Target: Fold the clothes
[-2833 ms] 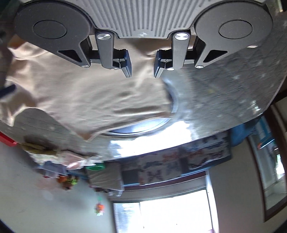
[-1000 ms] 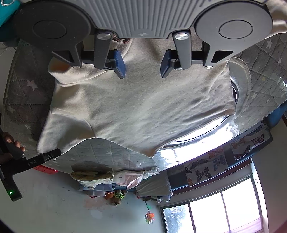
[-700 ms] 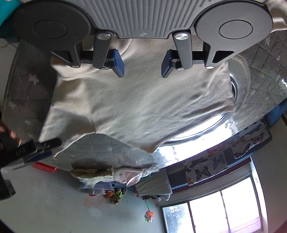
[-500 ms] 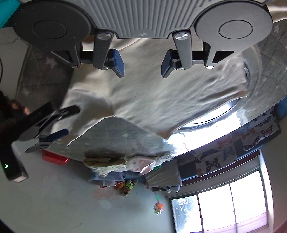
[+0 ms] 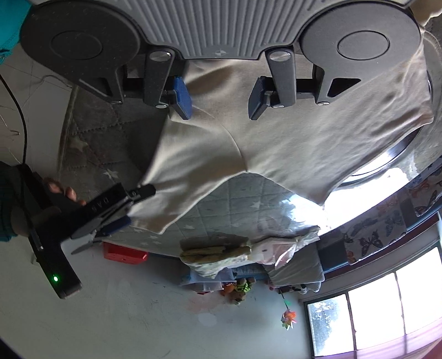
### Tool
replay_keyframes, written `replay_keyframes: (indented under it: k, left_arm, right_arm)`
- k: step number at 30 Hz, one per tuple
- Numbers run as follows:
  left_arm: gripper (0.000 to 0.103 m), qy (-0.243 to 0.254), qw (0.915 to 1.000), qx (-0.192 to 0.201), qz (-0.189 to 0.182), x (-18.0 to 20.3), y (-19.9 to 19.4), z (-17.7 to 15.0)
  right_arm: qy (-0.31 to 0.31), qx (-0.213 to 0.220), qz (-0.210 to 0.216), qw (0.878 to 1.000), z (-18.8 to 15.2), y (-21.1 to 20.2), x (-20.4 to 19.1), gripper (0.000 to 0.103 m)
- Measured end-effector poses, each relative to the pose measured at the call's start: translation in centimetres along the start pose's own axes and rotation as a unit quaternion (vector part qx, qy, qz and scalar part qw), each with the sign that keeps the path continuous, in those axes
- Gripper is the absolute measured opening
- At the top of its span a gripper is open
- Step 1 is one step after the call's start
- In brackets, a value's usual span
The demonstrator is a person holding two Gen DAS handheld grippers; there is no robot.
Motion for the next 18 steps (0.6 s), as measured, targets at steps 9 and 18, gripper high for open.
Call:
replay_keyframes:
  k: [9,18]
  left_arm:
    - [0.049,0.013,0.9999,-0.005,-0.008,0.8,0.1,-0.1]
    - [0.05,0.004,0.9998,-0.001,-0.017,1.1,-0.5,-0.3]
  right_arm:
    - [-0.005,0.023,-0.017,1.0,1.1,-0.8,0.0,0.103]
    - [-0.029,0.028,0.019,0.999,1.6,-0.3,-3.3,0.103]
Point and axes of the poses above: each gripper's, at about its wrist camera, not at the fingertips, and y roughly the way its jaws point, x to its right, z to its top, the point moved 8 cm from there along y, roughly the way its jaws point, and after that the axes turned 15 degrees about -z, right-handed, at the moved point
